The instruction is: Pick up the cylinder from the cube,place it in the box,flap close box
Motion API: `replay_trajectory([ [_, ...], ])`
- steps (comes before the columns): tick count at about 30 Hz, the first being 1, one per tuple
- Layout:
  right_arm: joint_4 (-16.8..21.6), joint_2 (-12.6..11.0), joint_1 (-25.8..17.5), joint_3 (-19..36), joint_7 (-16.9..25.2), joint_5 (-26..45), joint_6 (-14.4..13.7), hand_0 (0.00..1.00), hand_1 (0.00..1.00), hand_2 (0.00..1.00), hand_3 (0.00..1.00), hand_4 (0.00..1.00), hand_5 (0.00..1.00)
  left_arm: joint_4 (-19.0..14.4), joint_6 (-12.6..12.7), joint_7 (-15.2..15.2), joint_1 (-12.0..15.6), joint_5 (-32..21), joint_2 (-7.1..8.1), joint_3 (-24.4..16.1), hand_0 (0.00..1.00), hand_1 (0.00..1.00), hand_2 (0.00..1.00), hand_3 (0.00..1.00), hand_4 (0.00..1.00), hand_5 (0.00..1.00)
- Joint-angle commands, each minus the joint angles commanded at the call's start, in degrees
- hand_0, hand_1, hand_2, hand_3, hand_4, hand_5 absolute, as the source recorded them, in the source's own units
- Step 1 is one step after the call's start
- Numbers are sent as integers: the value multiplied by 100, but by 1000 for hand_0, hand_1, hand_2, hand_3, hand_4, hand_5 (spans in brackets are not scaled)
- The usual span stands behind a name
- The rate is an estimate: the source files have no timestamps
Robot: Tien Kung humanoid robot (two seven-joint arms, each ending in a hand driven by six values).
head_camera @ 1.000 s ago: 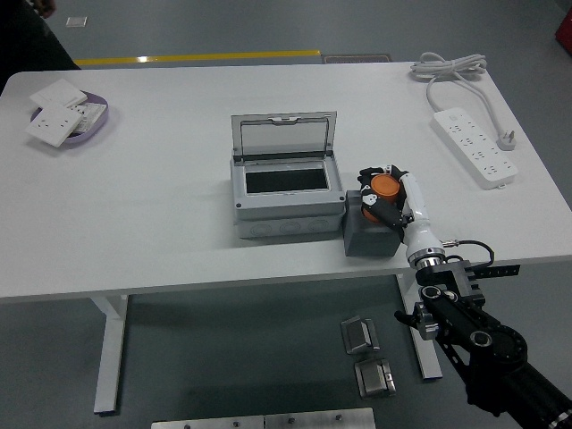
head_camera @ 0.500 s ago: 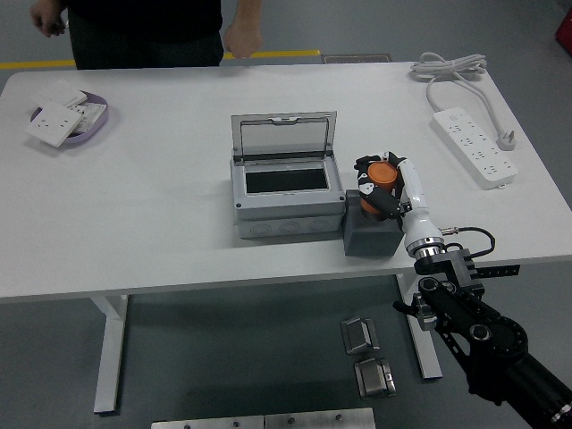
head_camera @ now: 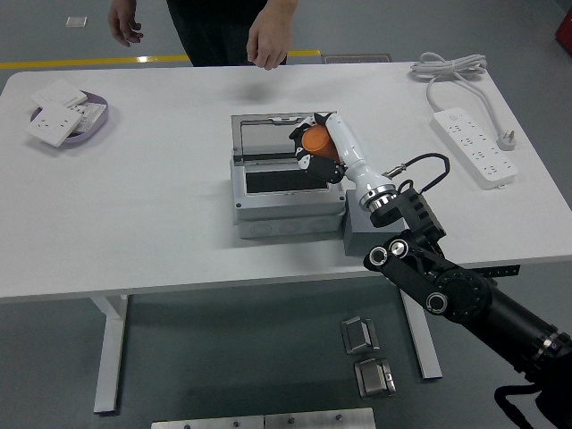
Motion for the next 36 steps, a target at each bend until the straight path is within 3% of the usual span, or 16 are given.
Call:
replay_trajectory([
  [4, -199, 150, 410, -356, -506, -663, 216, 66, 232, 411, 361, 115, 2, 0, -5, 17, -17, 9, 17, 3, 598, 620, 606, 615, 683, 313],
  [5, -266, 191, 500, -451, -637, -830, 272, 2, 120, 376, 350, 91, 2, 0, -5, 22, -20, 13, 22, 2, 599, 620, 606, 615, 684, 319],
  [10, -546, 321, 785, -810, -852, -1455, 487, 2, 120, 376, 350, 91, 2, 0, -4, 39, -32, 40, 50, -8, 599, 620, 606, 615, 684, 319],
  [23, -1222, 414, 1054, -1191, -515, -2242, 706, 2, 121, 375, 353, 105, 2, 0, -17, 44, -84, 72, 79, 3, 599, 620, 606, 615, 686, 321],
  [24, -1252, 414, 1062, -1177, -490, -2313, 750, 62, 212, 390, 365, 138, 2, 0, -17, 44, -84, 71, 81, 4, 599, 620, 606, 614, 686, 323],
  [29, -1311, 414, 1097, -1092, -434, -2580, 948, 62, 212, 390, 365, 138, 2, 0, -11, 60, -73, 112, 88, -33, 599, 620, 606, 614, 686, 323],
  [30, -1315, 414, 1102, -1087, -433, -2607, 972, 436, 449, 490, 516, 451, 2, 0, -9, 65, -72, 125, 88, -49, 599, 621, 606, 614, 685, 322],
  [35, -1333, 414, 1117, -1116, -435, -2667, 1028, 436, 449, 490, 516, 451, 2, 0, -11, 69, -75, 149, 90, -66, 599, 621, 606, 614, 685, 322],
  [36, -1337, 414, 1117, -1122, -434, -2666, 1030, 704, 666, 660, 685, 633, 279, 0, -12, 70, -76, 152, 90, -70, 599, 621, 606, 615, 683, 317],
])
